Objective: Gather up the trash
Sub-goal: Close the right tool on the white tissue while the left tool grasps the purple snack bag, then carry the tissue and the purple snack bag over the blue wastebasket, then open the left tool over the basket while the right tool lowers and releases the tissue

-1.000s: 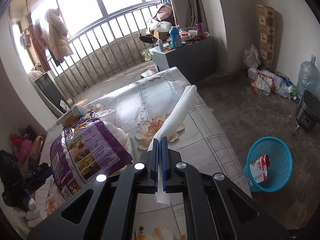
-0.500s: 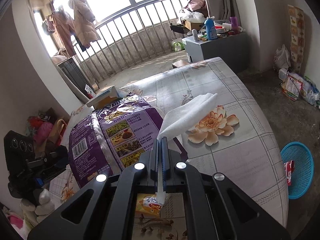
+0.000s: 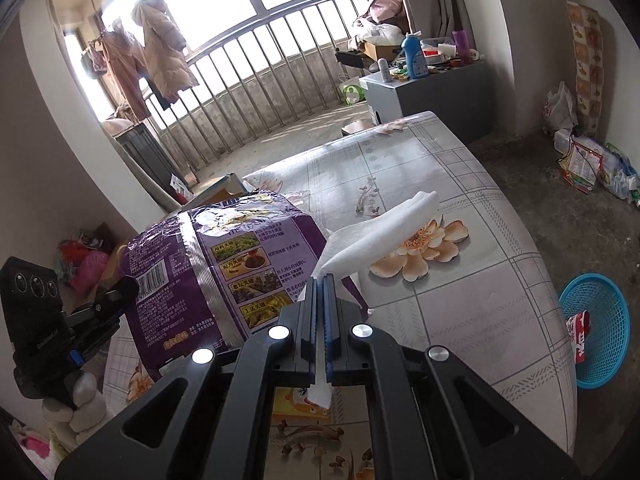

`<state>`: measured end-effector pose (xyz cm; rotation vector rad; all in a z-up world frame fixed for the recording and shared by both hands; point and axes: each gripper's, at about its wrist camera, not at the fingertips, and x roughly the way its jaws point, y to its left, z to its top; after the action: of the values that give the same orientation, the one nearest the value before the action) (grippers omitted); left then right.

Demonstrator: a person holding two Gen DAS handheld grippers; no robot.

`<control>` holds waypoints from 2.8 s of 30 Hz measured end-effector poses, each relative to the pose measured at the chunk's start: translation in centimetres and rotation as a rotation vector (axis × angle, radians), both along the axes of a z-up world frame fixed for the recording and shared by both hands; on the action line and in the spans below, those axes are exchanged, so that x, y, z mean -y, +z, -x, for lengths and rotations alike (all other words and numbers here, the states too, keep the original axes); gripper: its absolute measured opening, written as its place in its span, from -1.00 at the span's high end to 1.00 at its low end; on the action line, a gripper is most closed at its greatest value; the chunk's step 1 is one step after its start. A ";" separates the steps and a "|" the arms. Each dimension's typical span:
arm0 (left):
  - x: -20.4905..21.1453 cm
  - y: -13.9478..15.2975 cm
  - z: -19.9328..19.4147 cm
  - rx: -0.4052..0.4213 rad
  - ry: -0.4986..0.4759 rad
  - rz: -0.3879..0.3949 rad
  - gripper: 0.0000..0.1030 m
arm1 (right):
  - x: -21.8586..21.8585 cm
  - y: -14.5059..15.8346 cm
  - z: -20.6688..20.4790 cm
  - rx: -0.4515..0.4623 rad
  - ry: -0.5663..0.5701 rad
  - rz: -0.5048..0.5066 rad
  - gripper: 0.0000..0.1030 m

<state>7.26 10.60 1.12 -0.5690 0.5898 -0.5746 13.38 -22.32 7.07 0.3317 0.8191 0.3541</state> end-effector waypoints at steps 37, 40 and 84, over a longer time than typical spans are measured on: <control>26.7 11.5 -0.9 0.259 -0.605 -0.082 1.00 | 26.0 1.0 13.7 0.151 -0.659 -0.066 0.93; 32.4 10.4 -1.5 0.233 -0.689 -0.128 1.00 | 28.3 -1.5 13.8 0.110 -0.709 -0.102 0.94; 48.3 1.3 -11.9 0.008 -0.648 -0.553 0.02 | 40.6 -27.4 0.3 -0.471 -0.693 -0.004 0.93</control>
<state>19.21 -37.75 2.46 0.1657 0.8913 -0.9744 13.03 -62.90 -20.29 0.6900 1.1016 -0.3871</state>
